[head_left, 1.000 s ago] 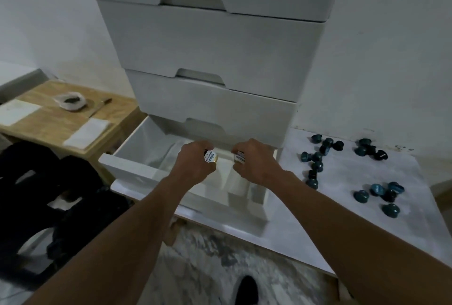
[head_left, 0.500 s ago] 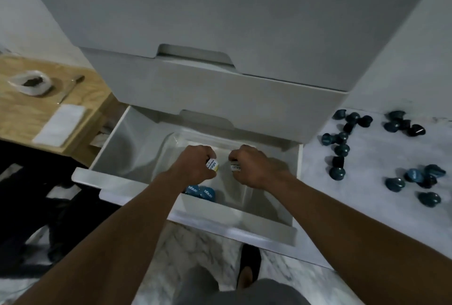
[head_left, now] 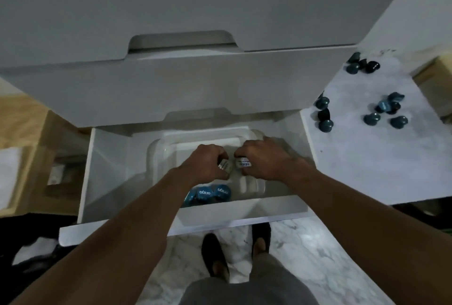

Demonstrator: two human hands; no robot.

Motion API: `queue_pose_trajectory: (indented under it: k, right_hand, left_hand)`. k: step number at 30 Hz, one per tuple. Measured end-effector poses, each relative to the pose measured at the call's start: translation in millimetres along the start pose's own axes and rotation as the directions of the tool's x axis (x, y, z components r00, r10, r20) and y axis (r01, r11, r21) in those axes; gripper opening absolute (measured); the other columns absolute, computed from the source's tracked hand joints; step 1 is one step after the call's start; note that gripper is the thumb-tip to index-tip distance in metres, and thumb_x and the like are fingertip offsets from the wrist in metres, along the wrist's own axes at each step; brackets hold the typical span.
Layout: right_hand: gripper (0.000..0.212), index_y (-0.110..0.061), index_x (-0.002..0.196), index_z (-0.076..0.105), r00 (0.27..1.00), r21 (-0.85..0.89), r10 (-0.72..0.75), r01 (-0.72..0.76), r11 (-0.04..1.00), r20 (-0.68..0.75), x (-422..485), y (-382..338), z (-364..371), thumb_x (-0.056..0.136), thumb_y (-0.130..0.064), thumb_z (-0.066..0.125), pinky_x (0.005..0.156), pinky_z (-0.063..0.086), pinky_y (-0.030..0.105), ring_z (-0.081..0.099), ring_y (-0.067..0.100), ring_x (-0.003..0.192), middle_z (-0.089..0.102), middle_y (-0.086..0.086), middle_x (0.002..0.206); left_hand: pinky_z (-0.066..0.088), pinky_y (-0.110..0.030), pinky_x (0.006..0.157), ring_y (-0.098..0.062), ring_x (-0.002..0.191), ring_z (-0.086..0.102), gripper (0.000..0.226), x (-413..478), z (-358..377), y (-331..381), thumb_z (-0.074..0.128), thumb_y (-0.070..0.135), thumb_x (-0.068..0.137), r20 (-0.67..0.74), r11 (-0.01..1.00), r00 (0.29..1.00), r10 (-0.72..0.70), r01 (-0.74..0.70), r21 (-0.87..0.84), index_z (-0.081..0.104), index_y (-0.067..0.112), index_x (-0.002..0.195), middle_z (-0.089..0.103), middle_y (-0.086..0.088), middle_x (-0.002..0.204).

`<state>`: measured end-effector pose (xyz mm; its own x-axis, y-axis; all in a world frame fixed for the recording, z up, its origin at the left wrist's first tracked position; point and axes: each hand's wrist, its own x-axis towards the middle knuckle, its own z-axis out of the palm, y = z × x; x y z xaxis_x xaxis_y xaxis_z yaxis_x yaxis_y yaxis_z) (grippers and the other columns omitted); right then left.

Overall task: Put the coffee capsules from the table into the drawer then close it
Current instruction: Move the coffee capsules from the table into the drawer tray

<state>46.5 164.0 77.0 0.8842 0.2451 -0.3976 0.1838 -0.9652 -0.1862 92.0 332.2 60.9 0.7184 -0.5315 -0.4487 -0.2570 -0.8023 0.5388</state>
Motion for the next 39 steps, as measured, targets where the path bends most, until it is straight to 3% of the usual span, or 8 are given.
queue_pose_trajectory:
  k: [3,7,14,22,27,31,35,39]
  right_hand:
    - [0.023,-0.020,0.105,0.063,1.000,0.053,-0.003,0.004,0.999,-0.024,-4,-4,-1,0.087,-0.033,0.060,0.079,0.039,0.032,0.061,0.025,0.101,0.063,0.006,0.114]
    - [0.019,-0.023,0.104,0.068,1.000,-0.015,-0.006,0.007,1.000,0.020,-12,-8,-8,0.091,-0.029,0.055,0.069,0.031,0.027,0.059,0.018,0.089,0.067,0.001,0.107]
    - [0.029,-0.030,0.120,0.064,0.997,-0.094,-0.025,0.033,0.995,0.079,-24,-10,-13,0.091,-0.027,0.057,0.077,0.029,0.028,0.058,0.021,0.106,0.064,0.001,0.120]
    - [0.028,-0.027,0.116,0.066,0.994,-0.070,-0.080,0.085,0.994,0.079,-36,-6,-5,0.089,-0.028,0.061,0.078,0.032,0.029,0.057,0.021,0.093,0.065,0.004,0.115]
    - [0.034,-0.021,0.125,0.062,0.997,0.076,-0.058,0.062,0.995,-0.056,-38,3,-5,0.091,-0.027,0.056,0.091,0.042,0.033,0.057,0.025,0.113,0.062,0.008,0.126]
    - [0.028,-0.013,0.114,0.066,0.965,0.093,-0.018,0.044,0.995,-0.260,-42,9,-11,0.091,-0.024,0.054,0.089,0.050,0.039,0.059,0.029,0.104,0.066,0.013,0.114]
    - [0.025,-0.006,0.106,0.065,0.881,0.124,0.072,-0.015,0.992,-0.468,-67,13,-21,0.091,-0.021,0.053,0.084,0.050,0.035,0.059,0.030,0.102,0.065,0.013,0.112]
    - [0.030,-0.005,0.114,0.061,0.807,0.155,0.157,-0.082,0.985,-0.569,-105,18,-29,0.090,-0.020,0.052,0.084,0.052,0.040,0.055,0.034,0.107,0.058,0.016,0.118]
  left_hand:
    - [0.042,-0.022,0.073,-0.016,0.088,0.058,0.029,1,1,-2,0.069,0.025,0.081,0.025,1.000,0.999,0.020,-0.021,0.016,0.067,0.014,0.109,0.067,-0.003,0.104]
    - [0.044,-0.023,0.075,-0.021,0.094,0.062,0.026,1,5,2,0.062,0.013,0.084,0.069,0.999,0.997,0.023,-0.026,0.044,0.068,0.012,0.109,0.069,-0.008,0.109]
    - [0.046,-0.024,0.075,-0.021,0.096,0.063,0.027,-1,11,15,0.062,0.010,0.083,0.187,0.997,0.982,0.009,-0.024,0.075,0.070,0.012,0.109,0.070,-0.007,0.108]
    - [0.051,-0.028,0.079,-0.023,0.096,0.063,0.029,-14,24,23,0.062,0.011,0.083,0.179,0.986,0.980,-0.083,0.055,0.156,0.069,0.015,0.110,0.069,-0.008,0.110]
    - [0.051,-0.030,0.086,-0.024,0.104,0.061,0.035,-21,22,26,0.064,0.019,0.083,-0.027,0.975,0.988,-0.150,0.152,0.162,0.064,0.017,0.119,0.063,-0.009,0.120]
    - [0.048,-0.036,0.094,-0.028,0.110,0.059,0.036,-41,18,45,0.059,0.025,0.087,-0.342,0.960,0.922,-0.183,0.243,0.140,0.060,0.016,0.122,0.061,-0.011,0.123]
    - [0.046,-0.039,0.090,-0.030,0.112,0.054,0.034,-71,18,77,0.054,0.023,0.090,-0.592,0.962,0.804,-0.055,0.202,0.184,0.057,0.011,0.122,0.056,-0.012,0.122]
    - [0.046,-0.041,0.086,-0.033,0.107,0.055,0.034,-94,24,101,0.056,0.021,0.089,-0.660,0.943,0.735,0.156,0.088,0.322,0.056,0.005,0.118,0.057,-0.017,0.117]
